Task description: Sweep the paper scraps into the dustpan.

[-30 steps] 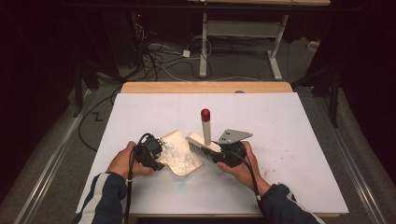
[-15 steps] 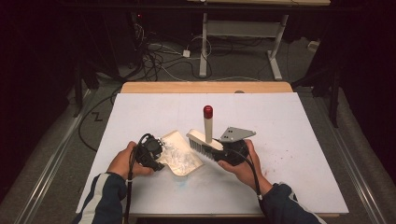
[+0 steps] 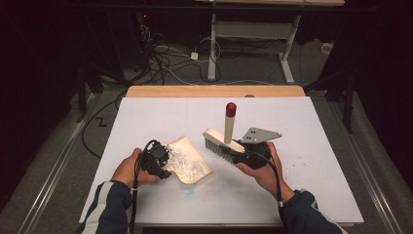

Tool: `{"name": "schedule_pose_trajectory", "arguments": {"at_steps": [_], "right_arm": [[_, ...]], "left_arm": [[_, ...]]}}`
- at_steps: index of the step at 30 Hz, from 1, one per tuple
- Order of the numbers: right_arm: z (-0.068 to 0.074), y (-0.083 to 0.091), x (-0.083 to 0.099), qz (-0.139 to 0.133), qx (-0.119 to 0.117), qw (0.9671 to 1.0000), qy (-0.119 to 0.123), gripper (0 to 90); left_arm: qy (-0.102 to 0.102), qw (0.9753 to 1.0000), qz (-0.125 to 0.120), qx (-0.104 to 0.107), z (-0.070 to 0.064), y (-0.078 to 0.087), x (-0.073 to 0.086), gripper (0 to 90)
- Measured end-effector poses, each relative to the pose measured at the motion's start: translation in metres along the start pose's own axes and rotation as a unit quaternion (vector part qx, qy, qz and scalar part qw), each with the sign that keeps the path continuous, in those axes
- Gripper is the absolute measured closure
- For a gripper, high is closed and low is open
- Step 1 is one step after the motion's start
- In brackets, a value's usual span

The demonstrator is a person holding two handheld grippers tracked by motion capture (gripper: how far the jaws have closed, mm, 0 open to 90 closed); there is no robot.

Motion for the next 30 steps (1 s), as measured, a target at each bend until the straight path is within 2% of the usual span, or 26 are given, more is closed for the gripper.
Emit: {"name": "schedule_pose_trajectory", "arguments": {"at_steps": [10,22,30], "right_arm": [[-0.008,0.015,0.002,0.000,0.002,1.0000,-0.002,68.2],[-0.023,0.032,0.013,0.017,0.005,0.9998,-0.007,68.2],[-0.034,0.036,0.020,0.026,0.014,0.9994,-0.017,68.2]], "left_arm": [[0.001,1.0000,-0.003,0.000,0.000,0.000,0.001,62.9],[0.007,0.9999,-0.008,-0.004,-0.002,0.001,0.001,63.0],[0.012,0.9999,-0.012,-0.002,-0.005,0.005,0.001,62.9]]}}
Point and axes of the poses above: each handheld gripper's, and its own axes: y roughly backward along the jaws, x roughly out of its underside, z roughly to its left, the point moved 9 cm from there along -y, roughly forward along the jaws, and after that the axes turned 3 degrees about z, right-handed, at the moved point
